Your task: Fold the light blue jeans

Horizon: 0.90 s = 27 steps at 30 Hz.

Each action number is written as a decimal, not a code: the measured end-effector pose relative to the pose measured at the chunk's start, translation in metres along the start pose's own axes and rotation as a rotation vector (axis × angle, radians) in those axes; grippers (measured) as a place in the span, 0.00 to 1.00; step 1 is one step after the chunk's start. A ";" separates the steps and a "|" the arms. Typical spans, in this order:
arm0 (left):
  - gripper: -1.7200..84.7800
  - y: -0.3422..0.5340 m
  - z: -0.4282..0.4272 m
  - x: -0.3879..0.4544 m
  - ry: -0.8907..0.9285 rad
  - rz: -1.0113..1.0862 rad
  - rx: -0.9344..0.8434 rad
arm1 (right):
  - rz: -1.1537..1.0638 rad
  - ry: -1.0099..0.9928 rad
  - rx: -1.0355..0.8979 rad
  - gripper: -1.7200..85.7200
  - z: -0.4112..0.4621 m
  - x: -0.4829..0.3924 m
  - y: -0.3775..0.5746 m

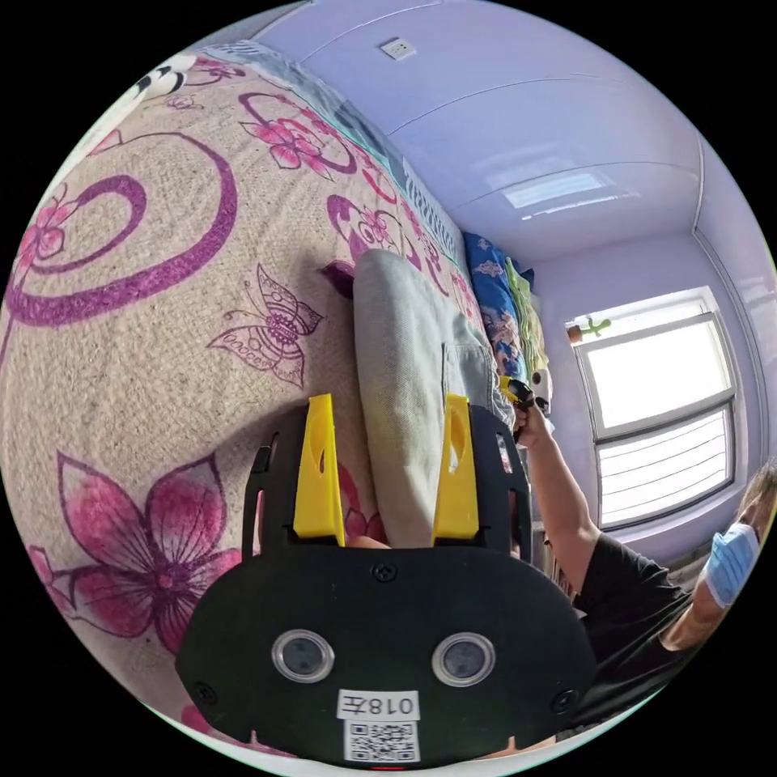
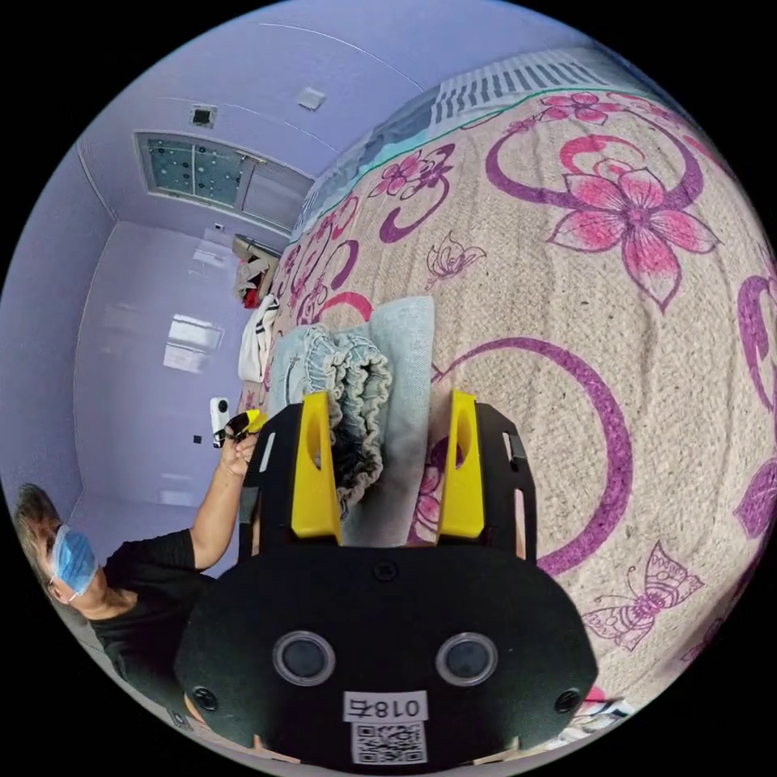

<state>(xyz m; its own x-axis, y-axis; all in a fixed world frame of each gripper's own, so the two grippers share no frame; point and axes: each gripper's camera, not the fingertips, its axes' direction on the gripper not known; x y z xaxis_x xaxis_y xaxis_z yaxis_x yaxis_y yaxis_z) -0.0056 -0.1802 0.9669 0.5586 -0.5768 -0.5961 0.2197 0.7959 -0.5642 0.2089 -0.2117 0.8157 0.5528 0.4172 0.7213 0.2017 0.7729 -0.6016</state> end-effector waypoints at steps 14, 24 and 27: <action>0.20 -0.010 0.007 -0.035 -0.009 0.130 -0.201 | -0.191 -0.256 -0.107 0.23 0.004 0.009 -0.007; 0.06 0.051 -0.030 0.023 -0.319 0.346 -0.094 | -0.245 0.185 -0.201 0.11 0.024 -0.078 -0.010; 0.05 0.078 -0.060 0.037 -0.328 0.397 -0.048 | -0.302 0.263 -0.157 0.10 0.019 -0.120 0.008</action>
<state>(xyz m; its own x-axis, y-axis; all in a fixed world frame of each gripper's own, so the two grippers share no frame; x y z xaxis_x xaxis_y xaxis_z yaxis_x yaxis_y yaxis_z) -0.0155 -0.1504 0.8665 0.8148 -0.1373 -0.5632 -0.0930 0.9280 -0.3608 0.1283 -0.2465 0.7310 0.6329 0.0318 0.7735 0.4957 0.7509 -0.4365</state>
